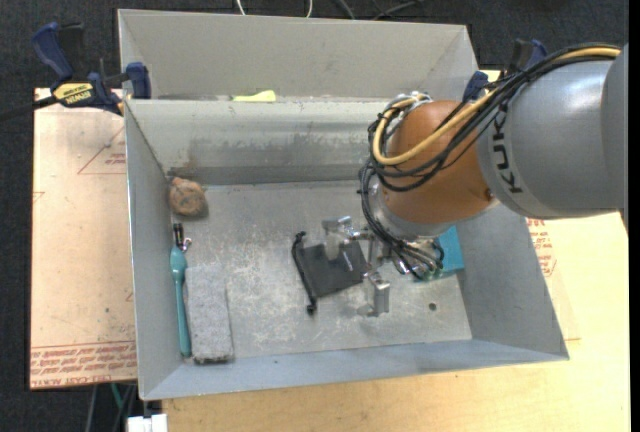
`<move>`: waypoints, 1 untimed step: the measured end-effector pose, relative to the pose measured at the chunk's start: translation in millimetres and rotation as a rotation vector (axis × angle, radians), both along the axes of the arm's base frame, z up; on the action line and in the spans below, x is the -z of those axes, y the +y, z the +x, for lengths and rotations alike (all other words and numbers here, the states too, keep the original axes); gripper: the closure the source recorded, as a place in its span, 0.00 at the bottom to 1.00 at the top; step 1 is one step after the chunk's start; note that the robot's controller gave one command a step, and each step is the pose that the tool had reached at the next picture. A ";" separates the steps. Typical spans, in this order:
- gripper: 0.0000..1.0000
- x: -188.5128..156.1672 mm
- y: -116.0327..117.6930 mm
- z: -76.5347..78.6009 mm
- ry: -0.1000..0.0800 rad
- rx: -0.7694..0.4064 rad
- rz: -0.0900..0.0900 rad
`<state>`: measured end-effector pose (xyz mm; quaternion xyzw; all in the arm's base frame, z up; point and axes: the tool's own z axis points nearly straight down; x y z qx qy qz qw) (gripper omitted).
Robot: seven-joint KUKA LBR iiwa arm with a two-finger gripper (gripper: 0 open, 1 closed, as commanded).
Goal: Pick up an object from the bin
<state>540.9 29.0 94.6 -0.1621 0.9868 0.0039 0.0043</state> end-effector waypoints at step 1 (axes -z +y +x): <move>0.00 5.4 -0.9 -2.2 -0.001 -0.083 -0.001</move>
Offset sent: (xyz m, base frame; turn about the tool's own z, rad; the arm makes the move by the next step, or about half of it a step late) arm 0.0018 -0.0052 -0.0198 -0.0849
